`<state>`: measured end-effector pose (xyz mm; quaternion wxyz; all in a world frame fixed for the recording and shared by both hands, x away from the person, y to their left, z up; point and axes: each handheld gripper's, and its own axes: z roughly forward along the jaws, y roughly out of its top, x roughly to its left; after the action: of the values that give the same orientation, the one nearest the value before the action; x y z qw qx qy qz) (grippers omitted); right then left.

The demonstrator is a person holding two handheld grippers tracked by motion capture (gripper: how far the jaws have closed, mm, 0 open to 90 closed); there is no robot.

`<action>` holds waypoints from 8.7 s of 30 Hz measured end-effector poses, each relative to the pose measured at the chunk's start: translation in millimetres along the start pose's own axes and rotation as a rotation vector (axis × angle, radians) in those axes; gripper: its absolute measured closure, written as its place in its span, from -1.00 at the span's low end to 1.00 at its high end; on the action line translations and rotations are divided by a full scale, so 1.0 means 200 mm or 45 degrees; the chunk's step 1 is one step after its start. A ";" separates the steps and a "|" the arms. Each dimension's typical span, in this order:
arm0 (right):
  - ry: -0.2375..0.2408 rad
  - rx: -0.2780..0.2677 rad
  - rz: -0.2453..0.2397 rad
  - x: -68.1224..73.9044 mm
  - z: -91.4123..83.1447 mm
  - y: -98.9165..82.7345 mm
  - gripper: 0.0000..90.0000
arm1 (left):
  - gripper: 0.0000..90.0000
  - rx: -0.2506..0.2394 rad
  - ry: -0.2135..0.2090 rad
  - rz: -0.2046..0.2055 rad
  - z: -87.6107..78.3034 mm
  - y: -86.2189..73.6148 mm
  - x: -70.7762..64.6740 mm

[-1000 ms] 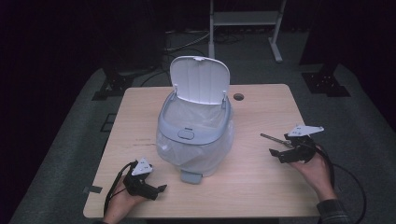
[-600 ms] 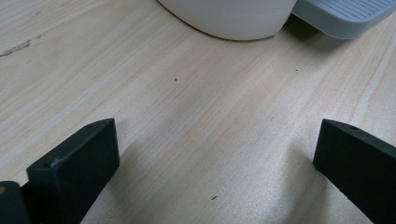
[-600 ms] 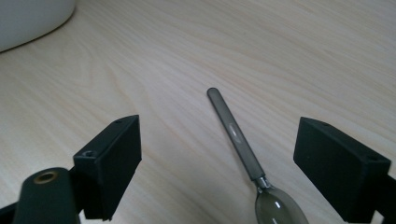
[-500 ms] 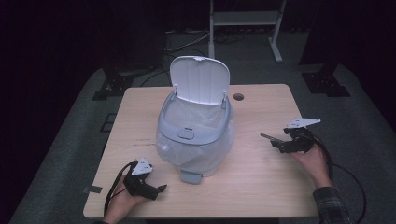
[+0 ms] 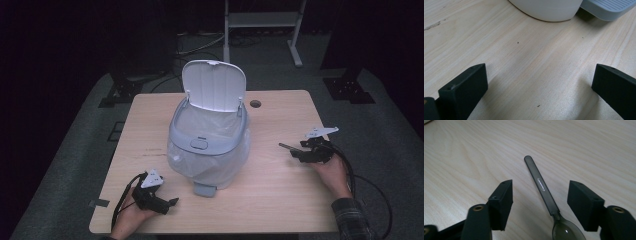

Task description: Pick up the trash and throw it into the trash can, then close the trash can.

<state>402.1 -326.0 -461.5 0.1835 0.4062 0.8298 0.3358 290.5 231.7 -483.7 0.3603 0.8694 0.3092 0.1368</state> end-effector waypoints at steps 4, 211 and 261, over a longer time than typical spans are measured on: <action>-0.003 0.017 0.002 0.00 0.02 -0.01 -0.07 | -1.00 0.000 0.000 0.000 0.00 0.00 0.00; 0.590 -0.401 -0.382 0.95 -0.39 1.24 0.75 | -1.00 -0.003 0.000 0.000 0.00 0.00 0.00; 0.430 -0.490 -0.196 0.49 -0.51 1.10 1.00 | -1.00 -0.003 0.000 0.000 0.00 0.00 0.00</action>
<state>405.6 -190.6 -236.7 0.1414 0.2377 0.7980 0.5354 290.5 231.7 -483.9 0.3611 0.8690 0.3091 0.1372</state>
